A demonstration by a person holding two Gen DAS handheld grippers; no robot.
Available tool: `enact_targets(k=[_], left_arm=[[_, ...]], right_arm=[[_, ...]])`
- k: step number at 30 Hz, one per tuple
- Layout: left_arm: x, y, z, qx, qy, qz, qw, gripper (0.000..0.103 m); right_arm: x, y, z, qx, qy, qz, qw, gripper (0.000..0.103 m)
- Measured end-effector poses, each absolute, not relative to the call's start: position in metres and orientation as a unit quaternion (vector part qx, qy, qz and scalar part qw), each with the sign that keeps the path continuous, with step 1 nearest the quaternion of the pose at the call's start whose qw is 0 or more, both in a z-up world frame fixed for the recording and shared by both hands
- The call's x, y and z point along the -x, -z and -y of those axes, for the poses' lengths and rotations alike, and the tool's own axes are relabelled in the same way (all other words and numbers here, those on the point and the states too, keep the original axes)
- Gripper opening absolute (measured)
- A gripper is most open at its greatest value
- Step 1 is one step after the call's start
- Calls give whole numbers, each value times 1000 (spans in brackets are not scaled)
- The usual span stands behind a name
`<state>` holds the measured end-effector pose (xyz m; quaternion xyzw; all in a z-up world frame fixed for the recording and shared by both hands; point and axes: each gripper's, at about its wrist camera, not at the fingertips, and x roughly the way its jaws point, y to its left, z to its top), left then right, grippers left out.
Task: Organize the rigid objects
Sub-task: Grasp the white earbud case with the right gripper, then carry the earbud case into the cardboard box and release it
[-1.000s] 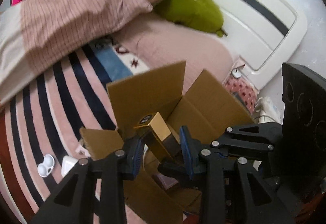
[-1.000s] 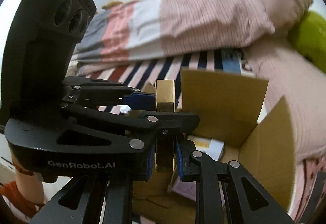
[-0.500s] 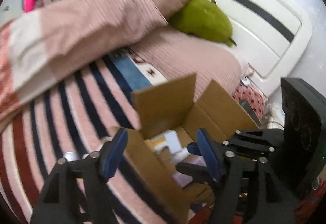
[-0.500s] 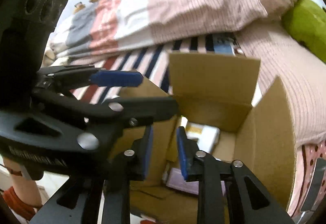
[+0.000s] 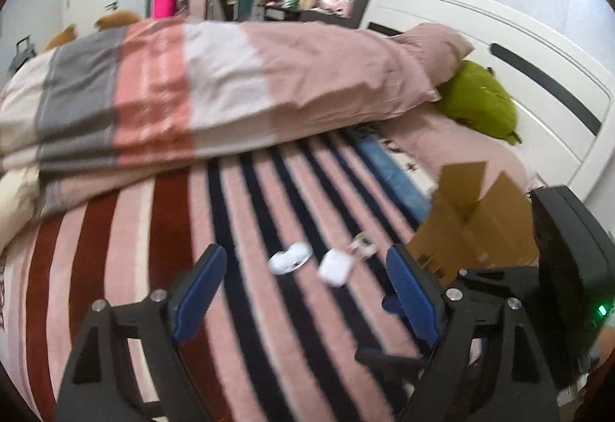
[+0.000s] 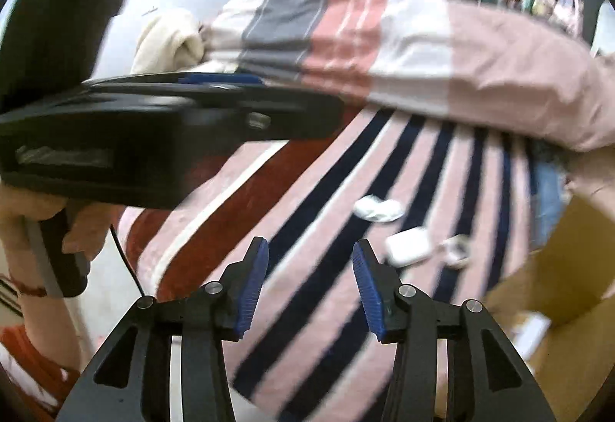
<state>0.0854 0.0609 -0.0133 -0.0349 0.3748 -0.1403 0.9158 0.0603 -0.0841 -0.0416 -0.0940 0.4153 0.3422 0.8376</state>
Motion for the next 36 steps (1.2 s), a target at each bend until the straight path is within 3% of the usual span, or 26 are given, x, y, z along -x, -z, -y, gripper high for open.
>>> enact_targets(k=[3, 5, 6, 13, 18, 21, 23, 36], left_arm=[[-81, 40, -78, 51, 137, -382, 913, 83], [-81, 53, -81, 61, 140, -389, 909, 83], [-83, 64, -85, 68, 140, -397, 905, 83], [-88, 94, -94, 81, 138, -421, 893, 83], [-93, 101, -92, 82, 138, -428, 890, 83], [-94, 106, -90, 82, 138, -432, 887, 83], [-96, 108, -90, 85, 137, -435, 886, 83], [-99, 98, -70, 116, 205, -438, 868, 83]], right_arm=[[-77, 72, 67, 109, -324, -431, 835, 55], [-89, 91, 63, 124, -297, -435, 841, 74], [-98, 102, 65, 126, -271, -440, 847, 75], [-153, 162, 107, 58, -156, -480, 861, 75], [-174, 178, 117, 44, -174, -472, 863, 75], [-174, 181, 124, 43, -179, -458, 870, 67], [-173, 181, 122, 52, -187, -450, 872, 55], [-125, 150, 91, 85, -288, -411, 861, 55]])
